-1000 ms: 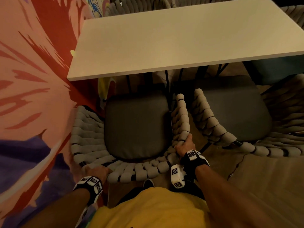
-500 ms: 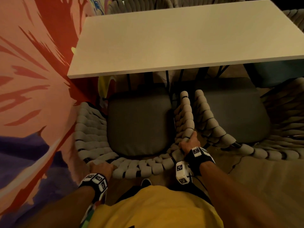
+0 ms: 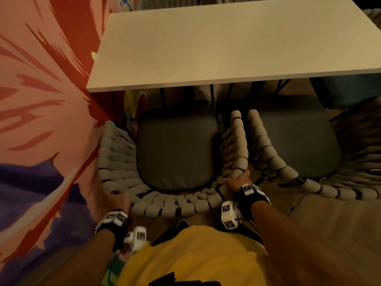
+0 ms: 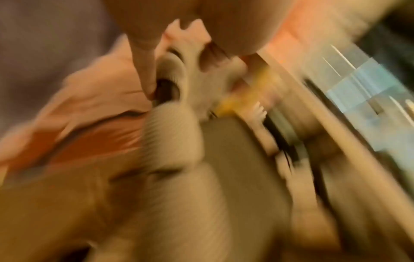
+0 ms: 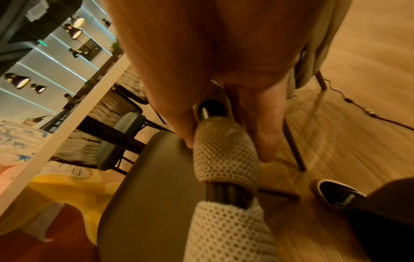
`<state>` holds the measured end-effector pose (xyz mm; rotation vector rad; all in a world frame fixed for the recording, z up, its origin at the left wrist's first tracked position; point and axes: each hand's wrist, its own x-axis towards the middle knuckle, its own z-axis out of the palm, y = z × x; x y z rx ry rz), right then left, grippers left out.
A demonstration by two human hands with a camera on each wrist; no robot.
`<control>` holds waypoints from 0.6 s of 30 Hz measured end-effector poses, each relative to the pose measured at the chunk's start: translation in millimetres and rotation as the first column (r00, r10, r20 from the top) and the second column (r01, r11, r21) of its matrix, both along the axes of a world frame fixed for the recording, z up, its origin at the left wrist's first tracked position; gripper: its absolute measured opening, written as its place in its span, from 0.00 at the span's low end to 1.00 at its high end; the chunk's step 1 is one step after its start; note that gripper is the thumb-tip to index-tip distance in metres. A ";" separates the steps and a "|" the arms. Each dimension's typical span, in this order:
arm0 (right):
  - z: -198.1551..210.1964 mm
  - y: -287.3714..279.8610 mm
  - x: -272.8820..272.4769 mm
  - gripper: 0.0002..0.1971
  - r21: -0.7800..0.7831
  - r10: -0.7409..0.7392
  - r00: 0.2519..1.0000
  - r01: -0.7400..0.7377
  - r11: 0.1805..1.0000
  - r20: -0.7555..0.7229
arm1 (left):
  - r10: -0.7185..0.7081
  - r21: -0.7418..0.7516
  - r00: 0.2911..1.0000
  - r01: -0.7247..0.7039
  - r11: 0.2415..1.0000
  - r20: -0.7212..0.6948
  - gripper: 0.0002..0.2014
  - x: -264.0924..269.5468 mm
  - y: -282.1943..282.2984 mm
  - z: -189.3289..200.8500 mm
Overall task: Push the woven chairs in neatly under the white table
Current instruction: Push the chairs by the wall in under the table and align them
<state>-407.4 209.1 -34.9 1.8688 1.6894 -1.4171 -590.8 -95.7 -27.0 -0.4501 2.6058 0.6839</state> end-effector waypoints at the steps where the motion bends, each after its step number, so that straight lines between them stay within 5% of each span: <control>1: -1.1 -1.8 0.8 0.46 -0.013 -0.020 1.000 0.020 1.000 0.003 | 0.100 0.060 0.995 -0.102 0.993 0.029 0.32 -5.3 0.9 8.7; 5: -2.3 -0.7 -0.4 0.46 -0.037 -0.048 0.999 0.049 0.998 0.022 | 0.141 0.217 0.959 -0.196 0.956 0.245 0.25 -3.8 16.5 59.8; 8: -2.5 3.2 -3.3 0.44 -0.042 -0.042 0.999 0.044 0.998 0.035 | 0.106 0.168 0.905 -0.190 0.967 0.413 0.18 -27.6 -8.7 13.1; 11: -1.3 2.8 -9.2 0.42 -0.003 -0.012 0.999 0.012 1.000 0.049 | 0.156 0.221 0.902 -0.261 0.940 0.401 0.14 -45.7 -25.9 -17.6; 18: -5.5 1.2 -11.6 0.41 -0.015 -0.002 0.997 0.003 1.000 0.073 | 0.172 0.179 0.898 -0.263 0.948 0.406 0.17 -47.9 -14.4 -8.7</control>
